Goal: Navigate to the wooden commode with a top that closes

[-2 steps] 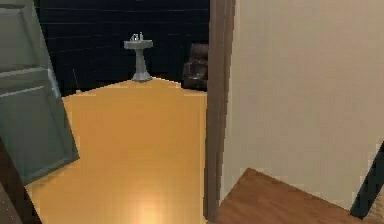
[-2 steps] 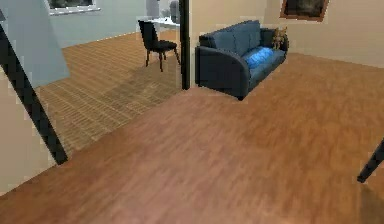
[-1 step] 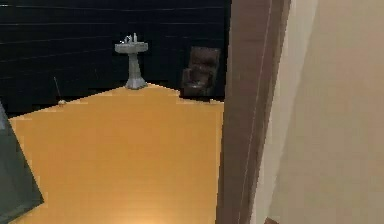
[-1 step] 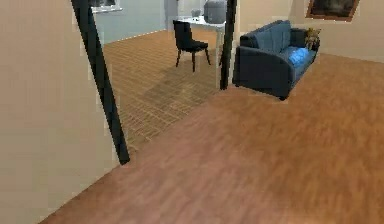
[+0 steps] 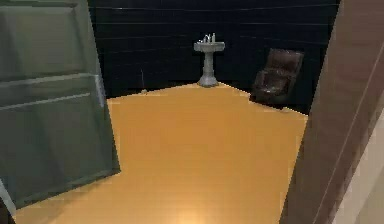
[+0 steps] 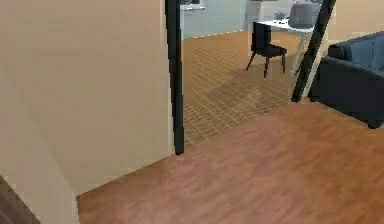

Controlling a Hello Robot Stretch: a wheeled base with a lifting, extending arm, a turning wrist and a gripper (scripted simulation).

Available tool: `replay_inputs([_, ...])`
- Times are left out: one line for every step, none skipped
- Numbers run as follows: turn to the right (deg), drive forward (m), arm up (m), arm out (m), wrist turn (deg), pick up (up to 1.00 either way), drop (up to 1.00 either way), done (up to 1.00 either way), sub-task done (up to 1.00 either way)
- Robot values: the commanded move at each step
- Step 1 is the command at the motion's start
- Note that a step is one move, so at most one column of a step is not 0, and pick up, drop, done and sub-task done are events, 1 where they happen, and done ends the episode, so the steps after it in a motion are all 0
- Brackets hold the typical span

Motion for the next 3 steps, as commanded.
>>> replay_inputs([0.0, 0.55, 0.00, 0.00, 0.0, 0.00, 0.00, 0.00, 0.00])
replay_inputs([30.0, 0.00, 0.00, 0.00, 0.0, 0.00, 0.00, 0.00, 0.00])
replay_inputs([0.0, 1.00, 0.00, 0.00, 0.0, 0.00, 0.00, 0.00, 0.00])
